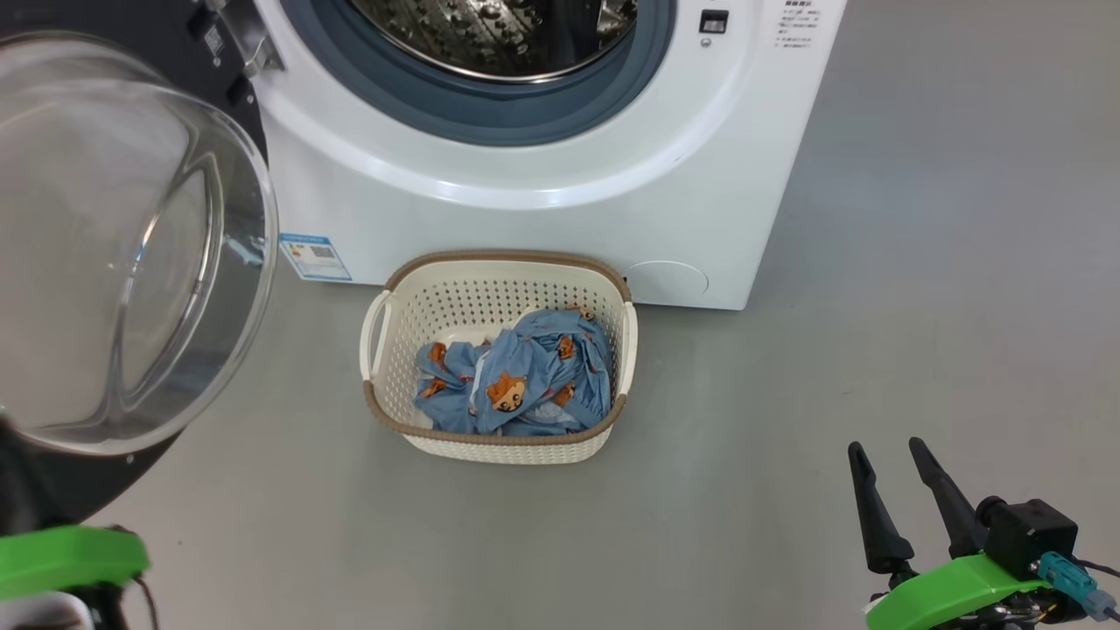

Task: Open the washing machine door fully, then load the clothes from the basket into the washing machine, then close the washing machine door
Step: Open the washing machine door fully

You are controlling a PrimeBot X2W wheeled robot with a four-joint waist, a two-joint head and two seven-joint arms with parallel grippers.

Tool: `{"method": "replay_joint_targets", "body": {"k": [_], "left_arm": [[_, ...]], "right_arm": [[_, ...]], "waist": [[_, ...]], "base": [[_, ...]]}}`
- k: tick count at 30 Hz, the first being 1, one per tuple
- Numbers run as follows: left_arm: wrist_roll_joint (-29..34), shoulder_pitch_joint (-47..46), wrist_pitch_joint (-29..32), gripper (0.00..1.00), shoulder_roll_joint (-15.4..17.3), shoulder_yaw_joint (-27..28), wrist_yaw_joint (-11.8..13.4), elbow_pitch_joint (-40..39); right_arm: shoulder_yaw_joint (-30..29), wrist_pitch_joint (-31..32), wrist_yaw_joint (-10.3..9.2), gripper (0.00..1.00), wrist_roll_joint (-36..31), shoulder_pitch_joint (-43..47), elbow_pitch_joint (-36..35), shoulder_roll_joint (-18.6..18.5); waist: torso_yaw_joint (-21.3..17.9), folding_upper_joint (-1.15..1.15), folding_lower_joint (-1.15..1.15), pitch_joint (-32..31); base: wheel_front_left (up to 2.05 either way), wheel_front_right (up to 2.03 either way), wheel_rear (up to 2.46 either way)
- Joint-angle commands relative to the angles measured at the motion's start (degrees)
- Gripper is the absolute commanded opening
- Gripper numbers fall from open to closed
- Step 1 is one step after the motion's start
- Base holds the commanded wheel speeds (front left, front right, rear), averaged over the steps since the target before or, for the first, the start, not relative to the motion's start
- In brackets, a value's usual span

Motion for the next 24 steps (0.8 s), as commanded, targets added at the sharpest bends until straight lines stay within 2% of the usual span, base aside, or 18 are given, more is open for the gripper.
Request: {"method": "replay_joint_targets", "body": {"k": [1, 5, 10, 17, 24], "left_arm": [[-0.6, 1.0, -0.3, 1.00, 2.0, 0.1, 0.9, -2.7], [-1.6, 3.8, -0.3, 1.00, 2.0, -4.9, 3.3, -6.2], [-1.7, 5.9, -0.3, 1.00, 2.0, -9.0, 4.9, -8.7], [0.0, 8.0, -0.3, 1.00, 2.0, -13.8, 4.7, -10.6], [2.7, 10.1, -0.3, 1.00, 2.0, -17.4, 3.3, -11.5]], "right_arm": [[1.5, -0.4, 0.09, 1.00, 0.1, -0.3, -1.2, 0.0], [1.6, -0.4, 0.09, 1.00, 0.1, -0.2, -1.3, 0.1], [2.1, -0.4, 0.09, 1.00, 0.0, -0.3, -1.6, 0.3], [1.7, -0.4, 0.09, 1.00, -0.2, -0.3, -2.7, 0.7], [2.2, -0.4, 0.09, 1.00, -1.2, -0.3, -4.1, 1.0]], "waist": [[-0.4, 0.00, 0.00, -0.3], [-1.1, 0.00, 0.00, -0.8], [-2.8, 0.00, 0.00, -1.1], [-5.9, 0.00, 0.00, -1.7], [-9.5, 0.00, 0.00, -2.7]], "base": [[0.00, 0.00, 0.00], [0.00, 0.00, 0.00], [0.00, 0.00, 0.00], [0.00, 0.00, 0.00], [0.00, 0.00, 0.00]]}}
